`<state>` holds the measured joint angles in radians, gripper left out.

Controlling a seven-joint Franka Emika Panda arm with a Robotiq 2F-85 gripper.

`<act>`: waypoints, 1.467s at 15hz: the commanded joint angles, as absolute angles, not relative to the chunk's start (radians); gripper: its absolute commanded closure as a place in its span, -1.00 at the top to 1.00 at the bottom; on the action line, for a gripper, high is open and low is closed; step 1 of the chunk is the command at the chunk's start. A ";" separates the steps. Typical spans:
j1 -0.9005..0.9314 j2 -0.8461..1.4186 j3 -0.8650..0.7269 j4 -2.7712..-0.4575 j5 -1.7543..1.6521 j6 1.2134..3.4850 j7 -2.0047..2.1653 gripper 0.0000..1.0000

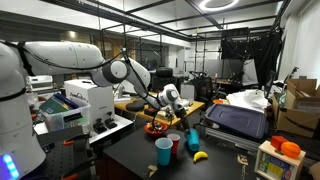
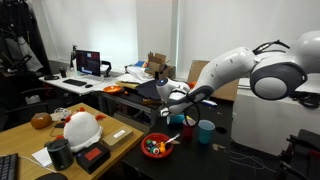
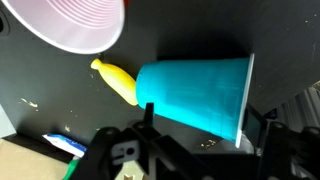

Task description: Put some of the things in the bowl into the blue cup at the back of the line of cups

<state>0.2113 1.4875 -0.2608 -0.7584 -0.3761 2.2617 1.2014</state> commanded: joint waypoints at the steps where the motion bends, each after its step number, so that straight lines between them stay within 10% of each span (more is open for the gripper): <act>1: 0.205 1.488 -0.268 -0.768 -0.377 2.283 1.180 0.09; 8: 0.202 1.488 -0.257 -0.768 -0.367 2.278 1.173 -0.97; 22: 0.174 1.414 -0.136 -0.741 -0.274 2.258 1.076 -0.98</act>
<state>0.2016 1.4684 -0.1872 -0.7211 -0.3142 2.2587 1.1230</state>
